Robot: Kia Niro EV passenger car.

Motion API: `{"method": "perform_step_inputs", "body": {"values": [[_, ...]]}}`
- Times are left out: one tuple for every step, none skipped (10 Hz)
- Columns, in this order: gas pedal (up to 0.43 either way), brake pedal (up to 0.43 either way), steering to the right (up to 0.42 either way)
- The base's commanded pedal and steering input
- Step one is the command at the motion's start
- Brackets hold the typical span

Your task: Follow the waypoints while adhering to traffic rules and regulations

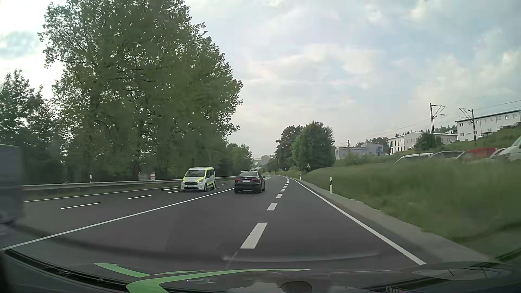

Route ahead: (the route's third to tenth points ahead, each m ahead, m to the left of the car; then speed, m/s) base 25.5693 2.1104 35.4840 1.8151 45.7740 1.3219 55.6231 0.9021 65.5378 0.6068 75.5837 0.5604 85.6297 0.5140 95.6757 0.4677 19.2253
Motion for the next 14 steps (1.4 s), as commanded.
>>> {"method": "perform_step_inputs", "body": {"values": [[0.831, 0.0, -0.003], [0.831, 0.0, -0.003], [0.823, 0.0, 0.0], [0.811, 0.0, 0.003], [0.799, 0.0, 0.005], [0.799, 0.0, 0.005], [0.799, 0.0, 0.005], [0.799, 0.0, 0.005], [0.799, 0.0, 0.004], [0.799, 0.0, 0.003], [0.799, 0.0, 0.002], [0.799, 0.0, 0.003], [0.799, 0.0, 0.003], [0.799, 0.0, 0.003]]}}
